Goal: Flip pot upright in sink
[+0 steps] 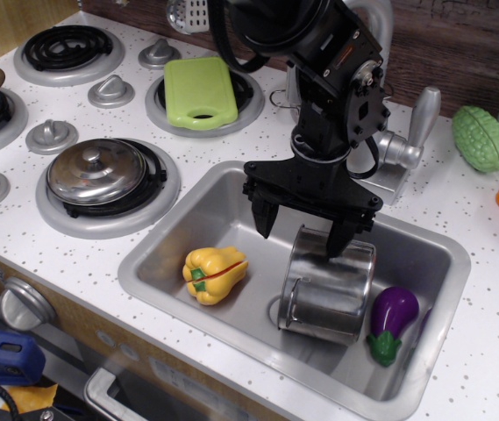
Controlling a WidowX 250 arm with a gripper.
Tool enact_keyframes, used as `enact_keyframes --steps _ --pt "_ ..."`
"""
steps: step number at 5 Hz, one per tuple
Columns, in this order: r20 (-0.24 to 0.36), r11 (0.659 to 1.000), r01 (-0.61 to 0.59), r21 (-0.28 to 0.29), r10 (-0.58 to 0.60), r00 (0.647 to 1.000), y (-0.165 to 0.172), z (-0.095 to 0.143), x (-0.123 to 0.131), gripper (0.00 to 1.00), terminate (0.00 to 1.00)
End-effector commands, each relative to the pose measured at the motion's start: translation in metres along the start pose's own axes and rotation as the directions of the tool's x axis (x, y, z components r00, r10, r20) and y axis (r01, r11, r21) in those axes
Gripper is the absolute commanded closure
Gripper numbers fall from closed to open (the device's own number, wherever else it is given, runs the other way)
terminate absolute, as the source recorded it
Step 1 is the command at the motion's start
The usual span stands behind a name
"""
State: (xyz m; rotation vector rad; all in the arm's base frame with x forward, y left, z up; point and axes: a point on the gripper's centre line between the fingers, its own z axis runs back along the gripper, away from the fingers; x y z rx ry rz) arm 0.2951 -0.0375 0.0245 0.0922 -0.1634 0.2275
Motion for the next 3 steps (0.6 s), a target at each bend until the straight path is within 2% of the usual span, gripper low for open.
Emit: enact_keyframes --steps 1,2,3 --pt "0.000 1.000 0.000 0.000 0.000 1.000 0.000 0.000 0.000 0.00 0.00" --pt "-0.054 0.983 -0.065 -0.173 0.056 0.997 0.010 0.001 0.006 0.00 0.00" --pt "-0.076 0.947 -0.132 -0.294 0.114 0.991 0.014 0.000 0.006 0.00 0.00"
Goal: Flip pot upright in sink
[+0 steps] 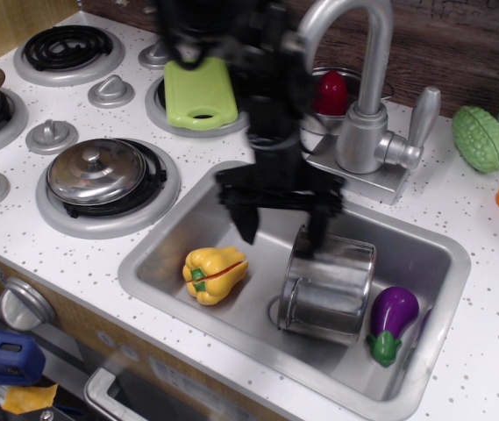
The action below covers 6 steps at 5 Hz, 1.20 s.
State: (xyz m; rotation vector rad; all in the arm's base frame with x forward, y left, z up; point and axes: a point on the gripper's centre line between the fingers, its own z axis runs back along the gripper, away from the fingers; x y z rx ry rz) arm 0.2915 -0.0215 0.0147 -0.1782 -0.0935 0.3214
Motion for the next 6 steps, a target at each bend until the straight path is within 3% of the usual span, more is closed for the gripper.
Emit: enact_keyframes --steps 1,3,5,6 --pt "0.018 0.978 -0.063 -0.199 0.068 0.998 -0.001 0.007 0.006 0.00 0.00" --pt "-0.037 0.895 -0.156 -0.418 0.155 0.987 0.001 -0.005 -0.001 0.00 0.00" --pt "-0.139 0.746 -0.228 -0.626 0.181 0.974 0.003 -0.016 -0.005 0.00 0.00" --pt "-0.132 0.708 -0.237 -0.665 0.201 0.971 -0.005 -0.019 -0.010 0.00 0.00"
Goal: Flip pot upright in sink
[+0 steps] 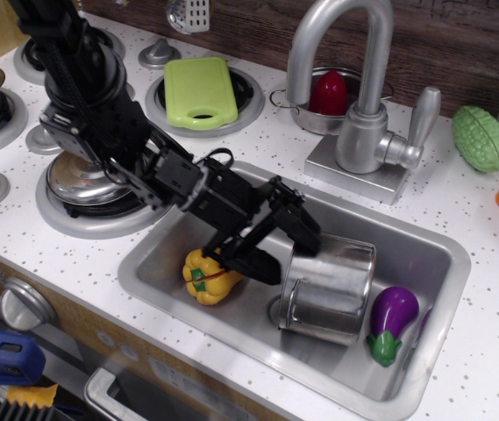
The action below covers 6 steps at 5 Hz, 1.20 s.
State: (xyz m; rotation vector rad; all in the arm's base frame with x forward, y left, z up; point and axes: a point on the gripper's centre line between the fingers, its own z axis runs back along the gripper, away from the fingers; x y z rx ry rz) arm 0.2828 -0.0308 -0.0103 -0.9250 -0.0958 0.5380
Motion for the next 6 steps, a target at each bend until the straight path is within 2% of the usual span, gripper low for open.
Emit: enact_keyframes --steps 1,3,4,5,6 --pt "0.065 0.997 0.059 -0.041 -0.056 0.996 -0.016 -0.005 -0.007 1.00 0.00" --pt "0.091 0.998 0.039 -0.054 -0.034 0.995 -0.029 -0.011 -0.014 1.00 0.00" --pt "0.137 0.988 0.097 0.122 -0.114 0.984 -0.038 -0.013 -0.017 1.00 0.00" --pt "0.160 0.934 0.159 0.319 -0.219 0.963 -0.042 -0.014 -0.018 1.00 0.00" --pt "0.198 0.858 0.176 0.483 -0.303 0.932 -0.045 -0.019 -0.021 1.00 0.00"
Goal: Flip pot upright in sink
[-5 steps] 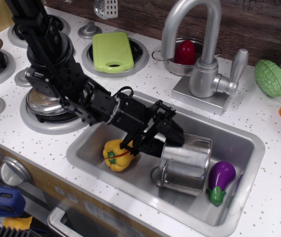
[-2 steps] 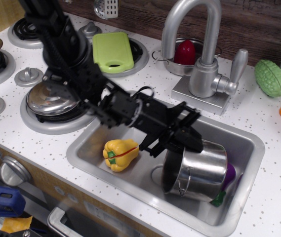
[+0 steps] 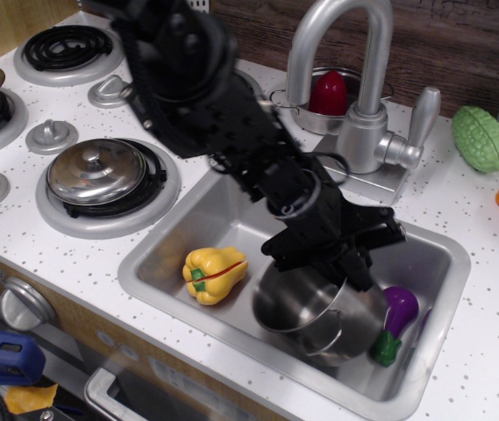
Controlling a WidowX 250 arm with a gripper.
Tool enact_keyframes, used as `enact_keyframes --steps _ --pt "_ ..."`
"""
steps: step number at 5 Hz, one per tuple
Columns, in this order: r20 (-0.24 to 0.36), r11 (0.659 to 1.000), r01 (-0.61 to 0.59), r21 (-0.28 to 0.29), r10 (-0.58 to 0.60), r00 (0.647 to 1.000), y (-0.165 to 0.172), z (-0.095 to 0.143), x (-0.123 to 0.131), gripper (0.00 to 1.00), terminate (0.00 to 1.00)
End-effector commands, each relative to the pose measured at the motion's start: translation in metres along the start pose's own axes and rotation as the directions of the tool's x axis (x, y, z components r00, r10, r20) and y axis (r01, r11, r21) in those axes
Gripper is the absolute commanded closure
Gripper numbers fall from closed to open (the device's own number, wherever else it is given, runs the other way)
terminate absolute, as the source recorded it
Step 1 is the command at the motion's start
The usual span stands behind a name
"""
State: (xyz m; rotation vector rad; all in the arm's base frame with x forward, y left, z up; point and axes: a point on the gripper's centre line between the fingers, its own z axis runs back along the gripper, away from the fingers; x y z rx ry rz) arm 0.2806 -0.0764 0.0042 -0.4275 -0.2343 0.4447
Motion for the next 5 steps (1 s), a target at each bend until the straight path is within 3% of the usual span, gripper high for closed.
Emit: enact_keyframes --steps 1,2,3,4,5 --pt "0.146 0.984 0.084 0.159 -0.107 0.983 -0.007 0.002 0.004 1.00 0.00" --pt "0.167 0.979 0.098 0.178 -0.128 0.978 0.000 -0.002 0.003 1.00 0.00" --pt "0.185 0.964 0.161 0.211 -0.201 0.962 0.008 -0.004 0.003 0.00 0.00" --pt "0.185 0.964 0.161 0.211 -0.201 0.962 0.008 -0.004 0.003 0.00 0.00" --pt "0.185 0.964 0.161 0.211 -0.201 0.962 0.008 -0.004 0.003 0.00 1.00"
